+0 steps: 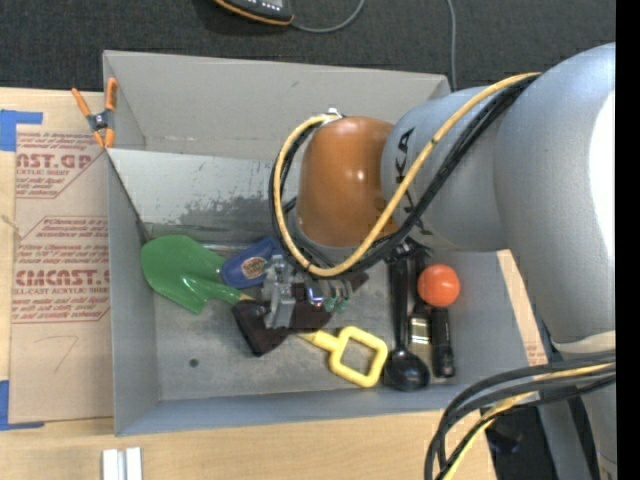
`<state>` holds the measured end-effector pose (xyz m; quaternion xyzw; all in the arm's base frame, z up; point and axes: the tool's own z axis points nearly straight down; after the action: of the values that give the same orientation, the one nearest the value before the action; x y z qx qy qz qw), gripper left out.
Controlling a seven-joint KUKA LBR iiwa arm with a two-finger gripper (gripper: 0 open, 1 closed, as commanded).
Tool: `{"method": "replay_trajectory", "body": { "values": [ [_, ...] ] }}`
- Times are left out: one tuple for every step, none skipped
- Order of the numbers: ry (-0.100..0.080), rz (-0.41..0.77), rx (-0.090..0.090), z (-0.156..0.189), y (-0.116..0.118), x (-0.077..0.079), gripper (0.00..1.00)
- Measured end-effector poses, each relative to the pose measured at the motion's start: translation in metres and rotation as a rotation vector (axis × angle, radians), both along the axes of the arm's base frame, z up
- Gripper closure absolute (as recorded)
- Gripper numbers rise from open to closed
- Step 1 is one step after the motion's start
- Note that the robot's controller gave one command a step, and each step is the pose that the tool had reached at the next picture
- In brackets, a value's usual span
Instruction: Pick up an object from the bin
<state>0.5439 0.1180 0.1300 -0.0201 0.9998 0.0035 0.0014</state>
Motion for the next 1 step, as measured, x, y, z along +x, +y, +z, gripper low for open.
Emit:
{"method": "replay_trajectory", "body": {
  "values": [
    [-0.005, -0.030, 0.000, 0.0382, 0.0036, 0.0048, 1.00]
  ]
}}
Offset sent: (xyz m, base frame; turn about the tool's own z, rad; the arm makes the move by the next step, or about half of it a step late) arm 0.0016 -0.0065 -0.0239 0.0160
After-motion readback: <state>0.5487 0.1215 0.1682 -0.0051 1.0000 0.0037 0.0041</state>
